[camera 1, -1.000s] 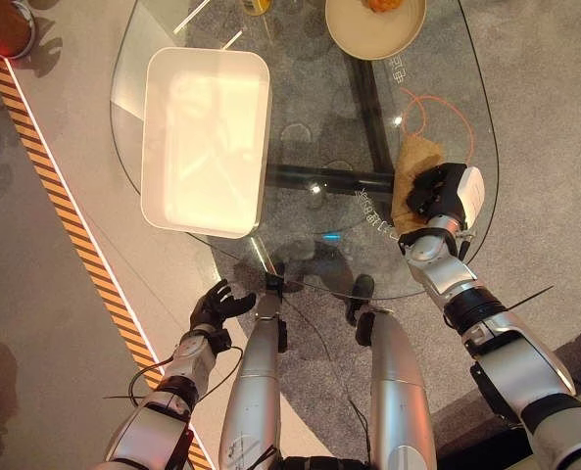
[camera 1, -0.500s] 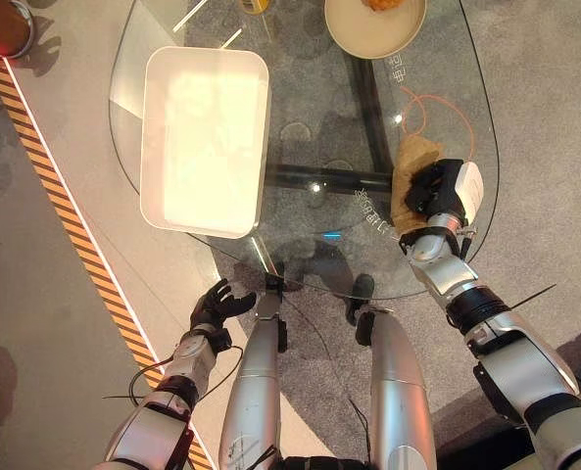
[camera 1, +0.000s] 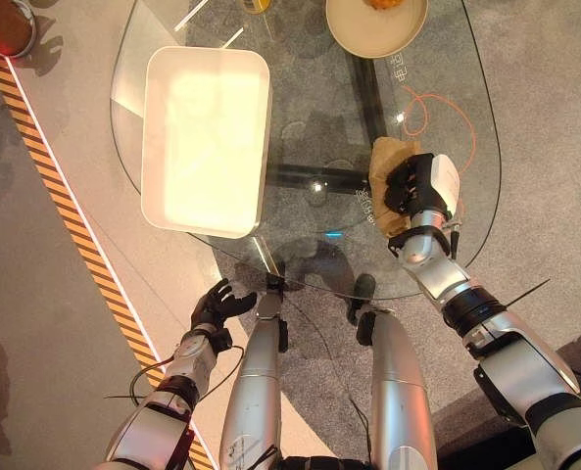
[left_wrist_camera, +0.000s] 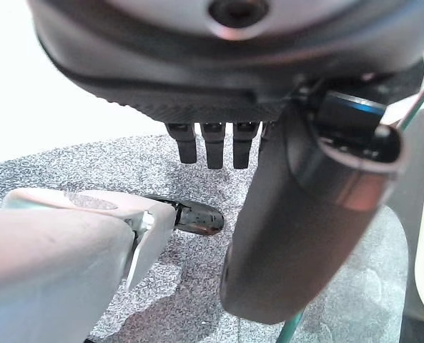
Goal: Wipe the table with a cloth and put it in the basket.
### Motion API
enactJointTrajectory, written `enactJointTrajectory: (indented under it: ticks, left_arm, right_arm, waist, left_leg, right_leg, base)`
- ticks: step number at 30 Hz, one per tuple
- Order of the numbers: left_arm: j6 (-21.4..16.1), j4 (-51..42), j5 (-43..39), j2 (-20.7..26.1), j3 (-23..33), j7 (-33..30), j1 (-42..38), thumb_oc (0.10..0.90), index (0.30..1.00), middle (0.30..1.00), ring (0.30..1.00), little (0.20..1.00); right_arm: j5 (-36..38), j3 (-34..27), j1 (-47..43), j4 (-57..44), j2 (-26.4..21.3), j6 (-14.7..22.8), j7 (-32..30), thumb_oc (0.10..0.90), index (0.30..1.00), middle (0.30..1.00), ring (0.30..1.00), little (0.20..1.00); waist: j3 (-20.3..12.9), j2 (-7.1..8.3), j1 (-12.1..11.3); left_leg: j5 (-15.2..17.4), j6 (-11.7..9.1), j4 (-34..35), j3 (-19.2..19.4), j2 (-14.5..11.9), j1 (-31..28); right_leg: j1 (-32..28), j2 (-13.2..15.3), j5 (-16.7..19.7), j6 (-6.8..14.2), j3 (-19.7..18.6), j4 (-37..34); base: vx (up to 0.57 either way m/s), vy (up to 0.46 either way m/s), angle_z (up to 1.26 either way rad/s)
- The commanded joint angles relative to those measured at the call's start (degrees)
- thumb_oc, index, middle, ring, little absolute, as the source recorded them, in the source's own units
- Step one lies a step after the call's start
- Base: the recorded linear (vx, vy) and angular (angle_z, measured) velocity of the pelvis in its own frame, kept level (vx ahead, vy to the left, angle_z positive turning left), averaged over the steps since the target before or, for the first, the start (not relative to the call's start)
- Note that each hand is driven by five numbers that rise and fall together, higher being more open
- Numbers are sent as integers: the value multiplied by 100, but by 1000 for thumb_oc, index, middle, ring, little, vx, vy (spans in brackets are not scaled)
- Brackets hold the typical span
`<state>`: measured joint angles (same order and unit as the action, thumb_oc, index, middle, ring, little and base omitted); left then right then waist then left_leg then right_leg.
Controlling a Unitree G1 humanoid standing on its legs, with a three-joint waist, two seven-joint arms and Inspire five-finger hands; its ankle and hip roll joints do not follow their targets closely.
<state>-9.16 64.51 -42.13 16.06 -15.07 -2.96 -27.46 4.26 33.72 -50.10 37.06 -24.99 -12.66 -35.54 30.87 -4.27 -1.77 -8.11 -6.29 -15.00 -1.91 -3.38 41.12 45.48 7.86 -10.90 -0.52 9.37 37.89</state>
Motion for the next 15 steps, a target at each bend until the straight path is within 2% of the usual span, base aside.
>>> enactJointTrajectory:
  ticks: [1, 15]
  left_arm:
    - [-104, -8, -94, -164, 3, -14, 110, 800, 900, 900, 900, 900]
    - [-93, -70, -56, -256, -33, -32, 149, 800, 900, 900, 900, 900]
  right_arm:
    - [-362, 286, -593, -708, 159, 333, 244, 100, 300, 300, 300, 200]
    - [-661, 588, -645, -1005, 302, 426, 828, 100, 300, 300, 300, 200]
  waist:
    - [-107, -183, -68]
    - [-107, -247, -101]
  left_leg:
    - [734, 467, -662, 461, 569, -34]
    - [695, 447, -661, 469, 595, -32]
  right_leg:
    - [-69, -302, 715, 171, -150, -1013]
    - [-39, -241, 719, 162, -134, -992]
  base:
    - [0, 0, 0]
    - [0, 0, 0]
